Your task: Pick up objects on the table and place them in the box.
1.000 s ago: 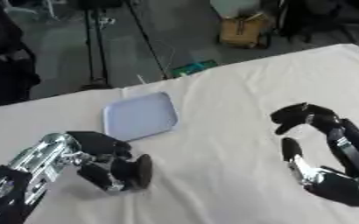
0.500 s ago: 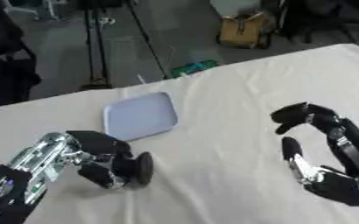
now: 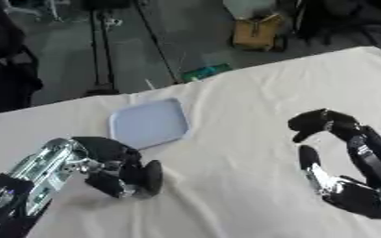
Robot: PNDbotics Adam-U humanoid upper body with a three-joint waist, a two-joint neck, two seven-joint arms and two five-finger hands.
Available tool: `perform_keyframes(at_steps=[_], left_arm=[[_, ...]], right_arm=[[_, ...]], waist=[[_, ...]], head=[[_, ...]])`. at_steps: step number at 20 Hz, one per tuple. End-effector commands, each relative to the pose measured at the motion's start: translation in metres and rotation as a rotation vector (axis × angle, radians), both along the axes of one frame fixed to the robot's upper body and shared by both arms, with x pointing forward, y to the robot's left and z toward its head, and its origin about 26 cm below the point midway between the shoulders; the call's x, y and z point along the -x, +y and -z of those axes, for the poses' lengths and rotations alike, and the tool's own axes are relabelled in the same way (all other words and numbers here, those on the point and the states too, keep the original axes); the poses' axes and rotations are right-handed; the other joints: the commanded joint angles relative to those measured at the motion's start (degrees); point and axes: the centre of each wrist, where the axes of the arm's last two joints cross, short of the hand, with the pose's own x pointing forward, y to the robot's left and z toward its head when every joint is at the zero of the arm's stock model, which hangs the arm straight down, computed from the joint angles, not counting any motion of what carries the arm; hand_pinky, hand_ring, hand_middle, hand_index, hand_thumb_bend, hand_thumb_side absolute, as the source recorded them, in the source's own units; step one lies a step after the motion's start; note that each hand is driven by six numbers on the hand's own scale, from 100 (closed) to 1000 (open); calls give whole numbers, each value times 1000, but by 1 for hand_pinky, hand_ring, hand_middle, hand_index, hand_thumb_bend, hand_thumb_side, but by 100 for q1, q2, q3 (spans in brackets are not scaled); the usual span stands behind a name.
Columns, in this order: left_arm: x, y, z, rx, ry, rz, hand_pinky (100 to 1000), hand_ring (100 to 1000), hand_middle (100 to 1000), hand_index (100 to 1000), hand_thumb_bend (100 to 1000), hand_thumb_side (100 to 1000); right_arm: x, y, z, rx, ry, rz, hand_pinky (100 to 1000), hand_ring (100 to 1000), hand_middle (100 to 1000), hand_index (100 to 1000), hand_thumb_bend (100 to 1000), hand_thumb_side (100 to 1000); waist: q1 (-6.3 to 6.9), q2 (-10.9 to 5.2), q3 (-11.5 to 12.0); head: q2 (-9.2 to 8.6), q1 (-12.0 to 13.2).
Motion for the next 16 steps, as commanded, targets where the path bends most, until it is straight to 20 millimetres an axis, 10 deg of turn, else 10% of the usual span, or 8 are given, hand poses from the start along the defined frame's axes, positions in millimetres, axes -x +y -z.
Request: perform_keyframes(at_steps=[1,16], left_arm=[[-1,3,-10,-106,41,61,1000,1000,945,912,238,1000],[-1,3,-17,-99,13,25,1000,1000,860,847,100,978]], right_arm=[[2,-2,-5,-11,-21,21,829,602,728,792,100,579],[2,-1,-3,-11,-8,27,828,601,727,791,100,582]], waist=[[-23,-96,2],[-21,-98,6]], head=[[-31,8],[-37,3]])
